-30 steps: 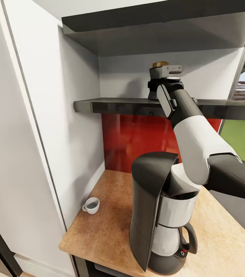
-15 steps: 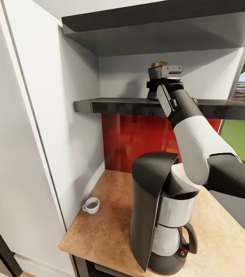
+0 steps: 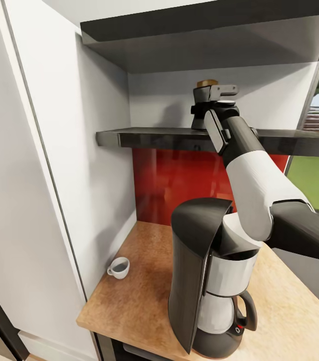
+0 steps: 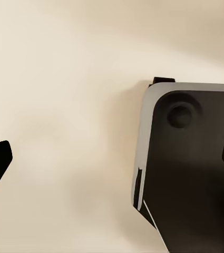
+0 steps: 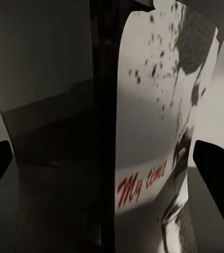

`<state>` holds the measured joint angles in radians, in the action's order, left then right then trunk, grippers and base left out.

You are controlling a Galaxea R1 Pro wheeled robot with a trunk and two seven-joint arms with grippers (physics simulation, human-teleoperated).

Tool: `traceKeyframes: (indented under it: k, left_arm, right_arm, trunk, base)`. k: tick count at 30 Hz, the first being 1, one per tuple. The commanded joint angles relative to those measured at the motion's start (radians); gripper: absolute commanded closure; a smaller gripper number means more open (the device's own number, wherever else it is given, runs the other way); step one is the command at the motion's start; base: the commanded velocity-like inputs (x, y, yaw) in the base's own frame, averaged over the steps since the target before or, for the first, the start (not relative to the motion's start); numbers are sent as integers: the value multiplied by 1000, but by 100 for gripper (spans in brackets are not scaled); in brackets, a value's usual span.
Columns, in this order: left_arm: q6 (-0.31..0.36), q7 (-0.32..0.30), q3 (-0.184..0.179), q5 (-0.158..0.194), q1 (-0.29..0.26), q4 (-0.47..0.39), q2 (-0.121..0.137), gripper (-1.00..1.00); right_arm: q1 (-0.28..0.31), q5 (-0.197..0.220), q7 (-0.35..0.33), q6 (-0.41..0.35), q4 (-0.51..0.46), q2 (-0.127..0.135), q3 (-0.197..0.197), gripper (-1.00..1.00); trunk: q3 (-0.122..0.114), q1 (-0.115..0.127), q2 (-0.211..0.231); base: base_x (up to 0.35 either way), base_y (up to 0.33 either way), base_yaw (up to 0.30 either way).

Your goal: Set up a coffee station on the kitchen countertop: keep the coffee maker on the countertop, move the bottle of coffee from the kitchen shelf to the counter next to the coffee maker, place a paper coffee filter on top of the coffee maker, put the saucer next to the coffee maker with the coffee cup on the saucer, and place the electric kettle next to the coffee maker.

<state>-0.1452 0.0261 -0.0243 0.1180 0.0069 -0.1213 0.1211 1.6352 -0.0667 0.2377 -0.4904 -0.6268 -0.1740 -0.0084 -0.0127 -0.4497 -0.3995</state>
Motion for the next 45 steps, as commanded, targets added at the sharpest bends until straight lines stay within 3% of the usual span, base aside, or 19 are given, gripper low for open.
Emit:
traceKeyframes:
  k: [1,13,35,45]
  left_arm:
    - [-2,1,-3,9,1,-1,0,-100]
    - [-1,1,-6,9,1,-1,-3,-100]
    - [-1,0,-5,9,1,-2,-4,-100]
    - [-1,0,-5,9,1,-2,-3,-100]
  right_arm:
    - [0,-7,0,-7,-2,-1,-1,100]
    - [0,-7,0,-8,-60,-1,1,100]
    - [0,-8,0,-13,-62,-1,1,100]
    - [0,-10,0,-13,-51,-1,1,100]
  trunk:
    - [0,0,0]
    - [0,0,0]
    - [0,0,0]
    - [0,0,0]
  base:
    - [0,0,0]
    - [0,-164,0]
    - [-69,-274,-3]
    - [-141,-263,-232]
